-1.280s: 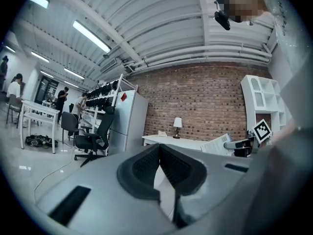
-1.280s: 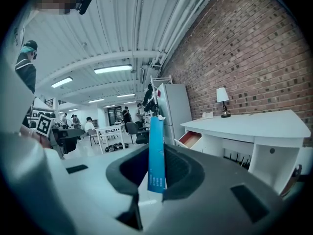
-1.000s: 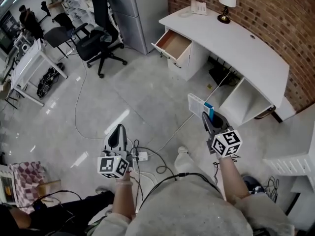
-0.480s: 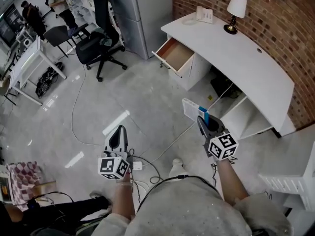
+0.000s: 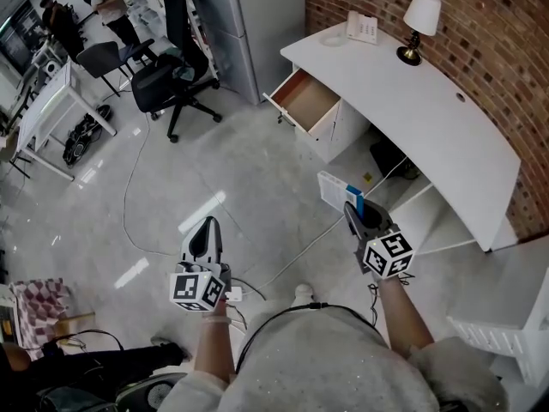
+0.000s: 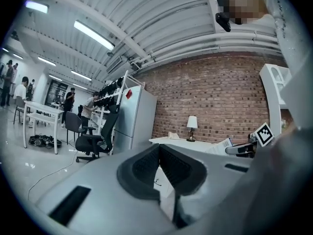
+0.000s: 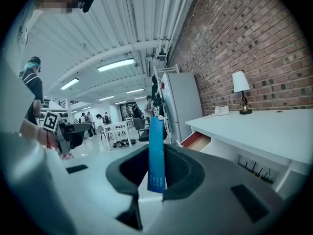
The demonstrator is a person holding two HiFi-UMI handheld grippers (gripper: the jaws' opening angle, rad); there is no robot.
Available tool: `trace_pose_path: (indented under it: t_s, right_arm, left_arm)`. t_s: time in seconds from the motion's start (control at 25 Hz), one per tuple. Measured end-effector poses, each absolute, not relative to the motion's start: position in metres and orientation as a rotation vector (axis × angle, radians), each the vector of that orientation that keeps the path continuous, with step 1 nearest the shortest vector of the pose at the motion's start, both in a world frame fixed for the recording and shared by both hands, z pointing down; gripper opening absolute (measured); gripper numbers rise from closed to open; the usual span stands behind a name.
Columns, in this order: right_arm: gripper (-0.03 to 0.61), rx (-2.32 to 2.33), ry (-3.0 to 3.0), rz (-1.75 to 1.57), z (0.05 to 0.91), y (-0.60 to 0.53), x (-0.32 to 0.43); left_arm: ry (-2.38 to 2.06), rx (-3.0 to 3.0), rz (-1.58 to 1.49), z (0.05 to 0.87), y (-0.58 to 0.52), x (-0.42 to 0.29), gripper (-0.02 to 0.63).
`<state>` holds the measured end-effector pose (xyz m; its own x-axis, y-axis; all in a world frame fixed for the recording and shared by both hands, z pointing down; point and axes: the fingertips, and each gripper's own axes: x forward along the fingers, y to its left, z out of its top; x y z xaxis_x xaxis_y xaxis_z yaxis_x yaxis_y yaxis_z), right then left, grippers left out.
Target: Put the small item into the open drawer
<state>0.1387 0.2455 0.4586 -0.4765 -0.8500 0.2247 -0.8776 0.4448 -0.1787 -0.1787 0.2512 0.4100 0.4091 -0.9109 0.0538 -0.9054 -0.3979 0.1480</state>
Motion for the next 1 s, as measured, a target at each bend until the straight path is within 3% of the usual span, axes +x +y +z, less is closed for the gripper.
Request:
trace_pose_path:
  t_s: [1.0]
  right_arm:
    - [0.072, 1.545, -2.568, 0.456, 0.472, 0.189, 0.17]
  left_arm:
    - [-1.55, 2.481, 0.03, 0.446, 0.183, -0.134, 0.005]
